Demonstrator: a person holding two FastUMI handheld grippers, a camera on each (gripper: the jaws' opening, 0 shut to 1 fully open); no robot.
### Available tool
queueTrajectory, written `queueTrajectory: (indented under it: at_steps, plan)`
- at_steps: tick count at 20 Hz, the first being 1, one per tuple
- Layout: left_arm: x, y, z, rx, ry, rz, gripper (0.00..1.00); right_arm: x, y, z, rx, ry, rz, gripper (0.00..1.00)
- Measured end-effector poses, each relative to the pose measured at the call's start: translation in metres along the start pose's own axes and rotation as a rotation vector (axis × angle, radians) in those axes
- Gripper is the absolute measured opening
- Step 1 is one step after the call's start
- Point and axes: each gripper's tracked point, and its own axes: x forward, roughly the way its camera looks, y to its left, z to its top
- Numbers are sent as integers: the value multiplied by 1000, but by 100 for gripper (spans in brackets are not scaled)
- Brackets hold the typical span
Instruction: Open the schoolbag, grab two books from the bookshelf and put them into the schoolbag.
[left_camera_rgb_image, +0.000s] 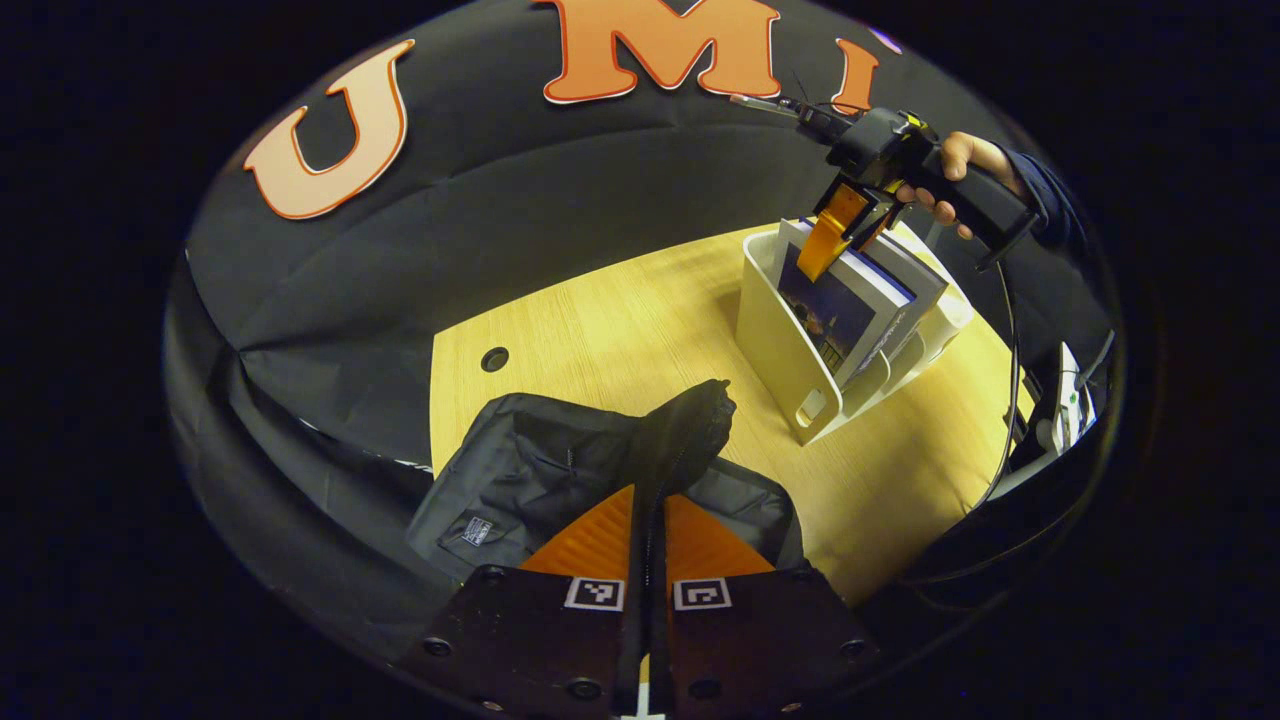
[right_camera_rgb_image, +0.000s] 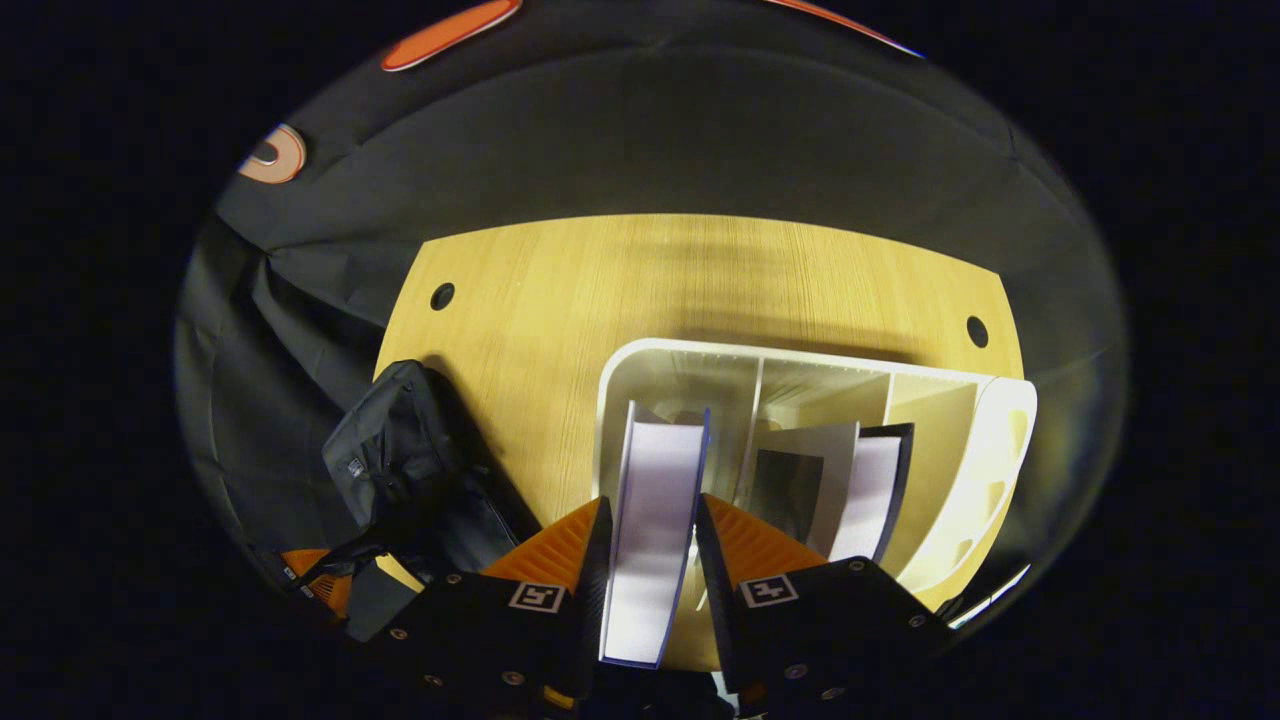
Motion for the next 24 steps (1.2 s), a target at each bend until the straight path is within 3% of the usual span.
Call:
queueTrajectory:
  at_steps: [5,6,7,12,13,14,24]
  plan:
    - [0,-3,0,-17,27,24,4,4,-12,-1,-14,-2,-51,42]
    - [-1,-2,-2,-20,32,27,4,4,-13,-1,-1,1,-50,31]
    - [-2,-2,-1,-25,30,26,4,3,-16,-3,7,11,-50,36]
    - [-1,-1,-2,18,14,-4,4,-26,-15,-14,28,-38,-40,32]
    - [-2,-1,-3,37,11,-16,4,-34,-14,-17,41,-55,-47,23]
    - [-2,0,-4,57,7,-29,4,-42,-13,-18,61,-71,-51,32]
    - [0,12,-8,220,-32,-177,4,-113,7,-92,197,-151,-106,32]
